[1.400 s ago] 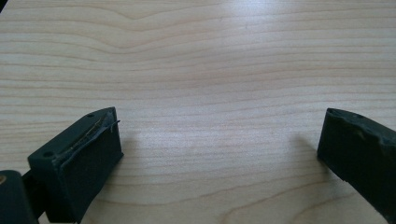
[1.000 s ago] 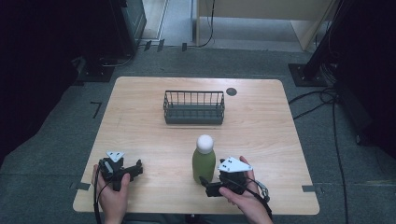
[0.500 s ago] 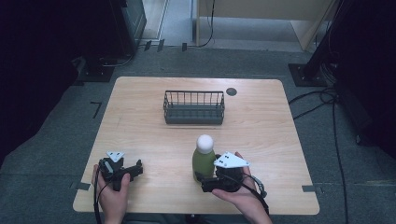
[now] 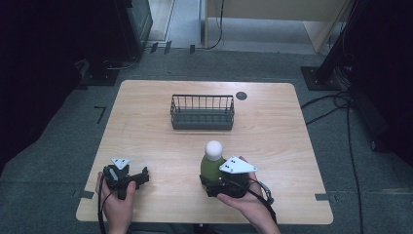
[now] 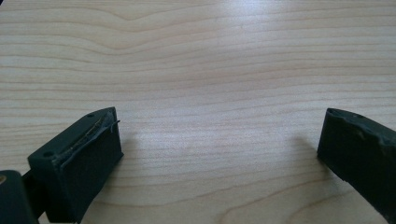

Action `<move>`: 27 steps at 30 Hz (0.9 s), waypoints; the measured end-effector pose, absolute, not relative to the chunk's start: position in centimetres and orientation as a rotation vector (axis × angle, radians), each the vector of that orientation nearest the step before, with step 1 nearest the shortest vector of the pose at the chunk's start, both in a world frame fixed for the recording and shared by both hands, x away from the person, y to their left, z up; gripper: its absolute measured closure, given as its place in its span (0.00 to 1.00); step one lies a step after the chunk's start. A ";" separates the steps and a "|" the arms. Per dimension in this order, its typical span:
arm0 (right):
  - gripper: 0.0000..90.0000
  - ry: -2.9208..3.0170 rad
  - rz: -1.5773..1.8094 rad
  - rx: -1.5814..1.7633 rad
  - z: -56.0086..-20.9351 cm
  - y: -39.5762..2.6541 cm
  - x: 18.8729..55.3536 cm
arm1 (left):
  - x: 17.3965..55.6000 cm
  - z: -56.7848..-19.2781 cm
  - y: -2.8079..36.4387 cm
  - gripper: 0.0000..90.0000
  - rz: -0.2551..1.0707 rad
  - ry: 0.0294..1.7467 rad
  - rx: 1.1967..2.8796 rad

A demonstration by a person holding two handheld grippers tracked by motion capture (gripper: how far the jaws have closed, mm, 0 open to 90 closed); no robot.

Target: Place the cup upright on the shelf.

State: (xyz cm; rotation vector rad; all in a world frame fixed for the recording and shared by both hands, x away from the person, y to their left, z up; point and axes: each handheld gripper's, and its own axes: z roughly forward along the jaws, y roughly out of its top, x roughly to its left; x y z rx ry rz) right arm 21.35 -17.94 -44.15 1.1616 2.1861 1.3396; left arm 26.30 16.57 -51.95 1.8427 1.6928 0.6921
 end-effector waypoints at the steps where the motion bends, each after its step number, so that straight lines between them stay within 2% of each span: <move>1: 0.18 2.184 1.342 1.160 -44.1 -17.9 21.4 | 26.3 -52.0 16.6 0.00 0.692 1.693 1.843; 27: 0.22 2.159 1.299 1.092 -43.5 -17.2 21.8 | 26.3 -52.0 16.5 0.00 0.688 1.686 1.844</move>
